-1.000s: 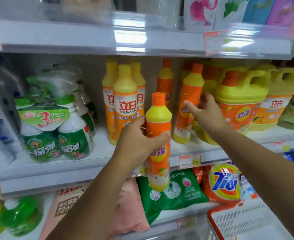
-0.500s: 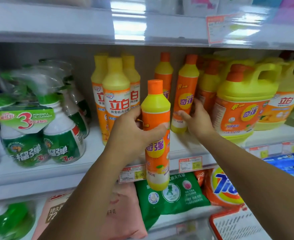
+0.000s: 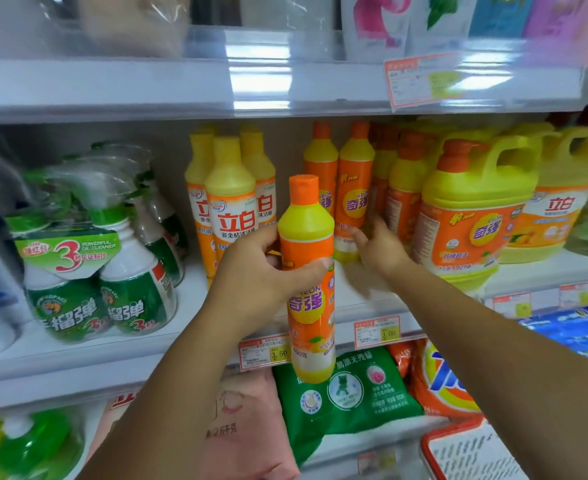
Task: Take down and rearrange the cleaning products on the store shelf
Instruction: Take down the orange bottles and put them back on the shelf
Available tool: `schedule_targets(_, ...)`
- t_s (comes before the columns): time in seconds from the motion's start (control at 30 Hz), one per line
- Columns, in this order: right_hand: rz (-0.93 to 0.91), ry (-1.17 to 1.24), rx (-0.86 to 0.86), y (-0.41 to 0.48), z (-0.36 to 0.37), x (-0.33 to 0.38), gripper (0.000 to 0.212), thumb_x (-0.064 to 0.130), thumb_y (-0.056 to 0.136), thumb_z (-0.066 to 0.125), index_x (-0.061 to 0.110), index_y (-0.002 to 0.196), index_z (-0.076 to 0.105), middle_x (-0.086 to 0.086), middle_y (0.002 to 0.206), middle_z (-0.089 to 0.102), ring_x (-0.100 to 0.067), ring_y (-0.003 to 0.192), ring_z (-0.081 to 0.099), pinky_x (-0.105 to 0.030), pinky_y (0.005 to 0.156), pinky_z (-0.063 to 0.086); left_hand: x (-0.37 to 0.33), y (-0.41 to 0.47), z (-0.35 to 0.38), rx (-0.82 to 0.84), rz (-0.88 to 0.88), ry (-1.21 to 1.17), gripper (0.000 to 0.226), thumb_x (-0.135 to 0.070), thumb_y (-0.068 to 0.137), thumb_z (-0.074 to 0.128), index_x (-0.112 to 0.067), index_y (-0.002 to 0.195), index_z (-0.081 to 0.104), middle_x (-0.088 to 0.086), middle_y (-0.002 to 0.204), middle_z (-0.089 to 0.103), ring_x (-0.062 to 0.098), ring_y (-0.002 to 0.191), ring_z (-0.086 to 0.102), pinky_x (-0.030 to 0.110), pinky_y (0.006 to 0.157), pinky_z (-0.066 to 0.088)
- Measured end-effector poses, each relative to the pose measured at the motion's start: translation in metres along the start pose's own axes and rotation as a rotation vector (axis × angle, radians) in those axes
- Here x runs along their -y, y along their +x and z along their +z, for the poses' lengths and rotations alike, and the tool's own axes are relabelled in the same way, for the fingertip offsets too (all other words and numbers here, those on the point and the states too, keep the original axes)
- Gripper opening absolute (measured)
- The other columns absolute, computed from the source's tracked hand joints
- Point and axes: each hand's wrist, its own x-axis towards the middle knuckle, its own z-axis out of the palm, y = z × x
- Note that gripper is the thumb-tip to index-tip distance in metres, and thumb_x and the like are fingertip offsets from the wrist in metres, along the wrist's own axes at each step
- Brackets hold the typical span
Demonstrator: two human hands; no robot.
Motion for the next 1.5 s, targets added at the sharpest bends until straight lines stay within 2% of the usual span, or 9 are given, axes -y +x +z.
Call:
schedule_targets(0.13,-0.108,0.303,-0.010,-0.085,-0.021,0.016,0.042,0.017,0.099,0.050,0.024,0.140,0.047,0.006,0.117,0.064,-0.012,0.113,0.061,-0.025,0.099,0.046,-0.011,-0.009,0.000,0.018,-0.001,0.005,0.033,-0.023,0.073,0.084,-0.030,0.102,0.069,-0.014,0.094,0.075,0.003,0.086,0.071,0.023,0.076,0.057)
schedule_targets(0.3,-0.153,0.292,0.469,-0.164,-0.033,0.032,0.076,0.036,0.078,0.075,0.050,0.141,0.035,0.019,0.128,0.059,0.004,0.116,0.057,-0.023,0.085,0.053,-0.023,-0.023,0.001,0.008,0.017,-0.017,0.040,-0.032,0.071,0.086,-0.030,0.106,0.069,-0.011,0.100,0.075,0.006,0.091,0.071,0.029,0.080,0.058)
schedule_targets(0.5,-0.217,0.160,0.263,-0.178,-0.025,0.039,0.068,0.035,0.076,0.084,0.043,0.131,0.045,0.021,0.112,0.066,0.003,0.100,0.061,-0.015,0.078,0.053,-0.037,-0.036,0.005,0.032,0.087,-0.025,0.040,-0.032,0.070,0.087,-0.034,0.105,0.068,-0.013,0.102,0.074,0.003,0.095,0.070,0.025,0.082,0.057)
schedule_targets(0.63,-0.253,0.256,0.164,-0.158,-0.024,0.040,0.071,0.020,0.076,0.085,0.031,0.136,0.047,0.012,0.115,0.068,-0.004,0.103,0.065,-0.031,0.089,0.056,-0.029,-0.033,-0.006,0.073,0.110,-0.031,0.057,-0.035,0.068,0.086,-0.036,0.120,0.061,-0.022,0.111,0.070,-0.006,0.107,0.062,0.014,0.087,0.051)
schedule_targets(0.73,-0.269,0.295,0.071,-0.134,-0.020,0.037,0.079,0.019,0.077,0.084,0.019,0.141,0.039,0.001,0.126,0.064,-0.011,0.109,0.065,-0.031,0.092,0.055,-0.005,-0.034,-0.013,0.060,0.063,0.215,0.057,-0.039,0.074,0.082,-0.044,0.125,0.057,-0.027,0.114,0.062,-0.009,0.112,0.057,0.007,0.091,0.044)
schedule_targets(0.87,-0.269,0.321,0.022,-0.103,-0.014,0.030,0.077,0.010,0.079,0.081,0.012,0.140,0.036,-0.005,0.130,0.060,-0.015,0.113,0.063,-0.032,0.096,0.054,0.040,-0.042,-0.014,0.042,-0.024,0.530,0.054,-0.045,0.081,0.075,-0.036,0.132,0.058,-0.013,0.130,0.060,0.004,0.117,0.055,0.029,0.102,0.045)
schedule_targets(0.97,-0.237,0.283,0.057,-0.085,-0.007,0.021,0.076,0.013,0.080,0.080,0.015,0.142,0.037,-0.006,0.131,0.060,-0.018,0.114,0.062,-0.029,0.094,0.054,0.061,-0.046,-0.008,0.043,0.048,0.692,0.054,-0.049,0.085,0.070,-0.036,0.136,0.055,-0.015,0.138,0.054,0.005,0.125,0.047,0.026,0.104,0.040)
schedule_targets(1.27,-0.151,0.143,0.020,-0.053,0.016,-0.001,0.089,0.052,0.072,0.079,0.035,0.148,0.035,-0.005,0.135,0.055,-0.020,0.115,0.060,-0.043,0.096,0.054,0.106,-0.047,0.010,-0.159,0.290,0.818,0.037,-0.032,0.079,0.075,-0.021,0.114,0.071,-0.003,0.109,0.070,0.019,0.100,0.062,0.033,0.087,0.040)
schedule_targets(1.5,-0.115,0.178,-0.050,-0.045,0.028,-0.009,0.070,0.029,0.086,0.075,0.023,0.146,0.040,0.004,0.129,0.060,-0.016,0.105,0.063,-0.032,0.090,0.051,0.118,-0.044,0.021,-0.269,0.328,0.780,0.030,-0.030,0.079,0.069,-0.024,0.108,0.071,-0.007,0.103,0.068,0.011,0.099,0.049,0.028,0.088,0.034)
